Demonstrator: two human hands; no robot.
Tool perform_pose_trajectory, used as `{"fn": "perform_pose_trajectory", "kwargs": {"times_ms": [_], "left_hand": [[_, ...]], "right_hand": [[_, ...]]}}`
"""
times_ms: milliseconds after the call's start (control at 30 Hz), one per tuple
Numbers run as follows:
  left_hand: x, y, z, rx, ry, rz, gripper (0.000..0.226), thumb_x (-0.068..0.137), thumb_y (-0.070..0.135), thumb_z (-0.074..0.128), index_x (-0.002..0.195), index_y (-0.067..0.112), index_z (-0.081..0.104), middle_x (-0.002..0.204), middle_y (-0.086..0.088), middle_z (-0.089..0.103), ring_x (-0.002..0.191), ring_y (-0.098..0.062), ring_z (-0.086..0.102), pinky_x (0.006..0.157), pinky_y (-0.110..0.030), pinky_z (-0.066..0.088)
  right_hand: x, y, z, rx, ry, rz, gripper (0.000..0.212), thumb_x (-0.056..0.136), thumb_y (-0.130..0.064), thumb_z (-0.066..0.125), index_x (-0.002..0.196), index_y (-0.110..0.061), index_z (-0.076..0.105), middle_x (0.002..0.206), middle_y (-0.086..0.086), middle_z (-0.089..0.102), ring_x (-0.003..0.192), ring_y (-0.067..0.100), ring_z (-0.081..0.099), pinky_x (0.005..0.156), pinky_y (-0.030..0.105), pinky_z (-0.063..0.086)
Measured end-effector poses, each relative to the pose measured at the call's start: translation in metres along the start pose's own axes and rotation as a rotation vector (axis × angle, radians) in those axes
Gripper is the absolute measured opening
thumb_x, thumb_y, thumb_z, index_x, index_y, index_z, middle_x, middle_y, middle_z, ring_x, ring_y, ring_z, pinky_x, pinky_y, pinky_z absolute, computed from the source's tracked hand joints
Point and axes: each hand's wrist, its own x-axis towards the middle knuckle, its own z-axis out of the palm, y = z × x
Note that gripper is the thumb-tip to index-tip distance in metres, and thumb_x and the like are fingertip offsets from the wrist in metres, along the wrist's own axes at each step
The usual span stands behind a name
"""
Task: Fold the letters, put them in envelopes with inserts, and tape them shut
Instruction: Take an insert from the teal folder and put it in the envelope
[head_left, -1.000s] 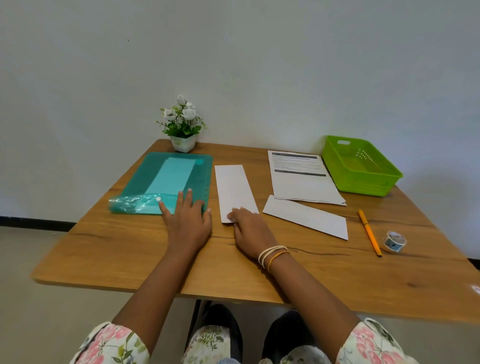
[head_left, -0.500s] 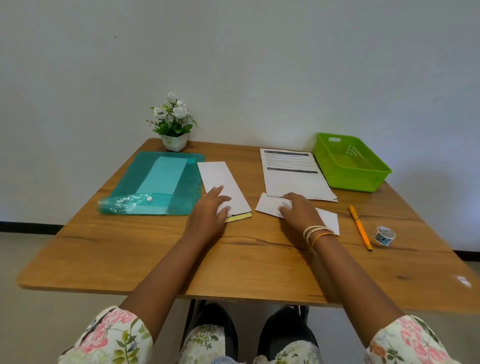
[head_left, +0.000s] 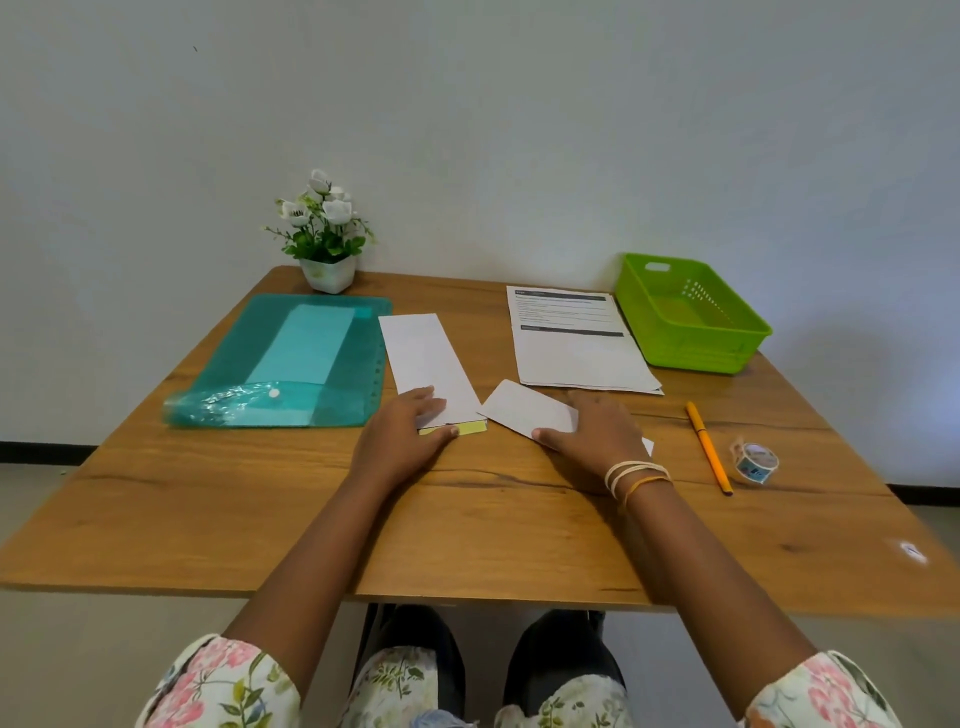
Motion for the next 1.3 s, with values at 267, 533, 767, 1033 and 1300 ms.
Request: {"fn": "perform_pose_trajectory", "kwargs": {"times_ms": [267,533,767,1033,1300], "left_hand": [[0.000,0.002,-0.002,0.016,-0.035,0.005,0.037,0.091,0.038,0.058,0.127,0.034,0.061,0.145,0.012,0.047,0.133,-0.014,0.041,0.109,-0.047,0.036],[-0.002,0.004,-0.003,0.068,-0.028,0.039,0.043,0.086,0.047,0.064,0.127,0.031,0.062,0.140,0.010,0.052,0.129,-0.015,0.044,0.107,-0.045,0.037],[-0.004,0.006,-0.004,0.000,0.038,0.017,0.039,0.082,0.043,0.070,0.117,0.026,0.069,0.130,0.007,0.061,0.119,-0.016,0.053,0.098,-0.040,0.046],[-0.015,0.015,-0.001,0.130,0.180,0.183,0.022,0.090,0.029,0.063,0.101,0.014,0.075,0.100,-0.003,0.074,0.089,-0.018,0.066,0.074,-0.033,0.054],[-0.018,0.016,-0.001,0.178,0.267,0.230,0.019,0.092,0.025,0.060,0.096,0.015,0.075,0.086,-0.003,0.074,0.072,-0.017,0.064,0.059,-0.027,0.047]], "right_hand": [[0.009,0.001,-0.017,0.029,-0.156,0.049,0.080,0.052,-0.079,0.069,0.103,-0.018,0.060,0.100,0.002,0.065,0.089,0.019,0.058,0.074,0.032,0.053],[-0.006,0.002,-0.023,0.303,-0.167,0.074,0.066,0.070,-0.051,0.077,0.123,-0.016,0.059,0.125,0.007,0.062,0.107,0.026,0.059,0.082,0.033,0.048],[-0.031,-0.001,-0.034,0.714,-0.187,0.087,0.015,0.085,-0.028,0.068,0.094,-0.019,0.060,0.079,-0.002,0.062,0.070,0.014,0.060,0.053,0.023,0.040],[-0.038,-0.003,-0.040,1.029,-0.237,0.161,0.008,0.087,-0.020,0.067,0.085,-0.015,0.061,0.083,0.006,0.067,0.075,0.023,0.066,0.064,0.028,0.051],[-0.048,-0.025,-0.042,1.014,-0.491,0.140,0.013,0.086,-0.020,0.068,0.090,-0.014,0.058,0.088,0.011,0.067,0.076,0.026,0.066,0.069,0.034,0.056]]}}
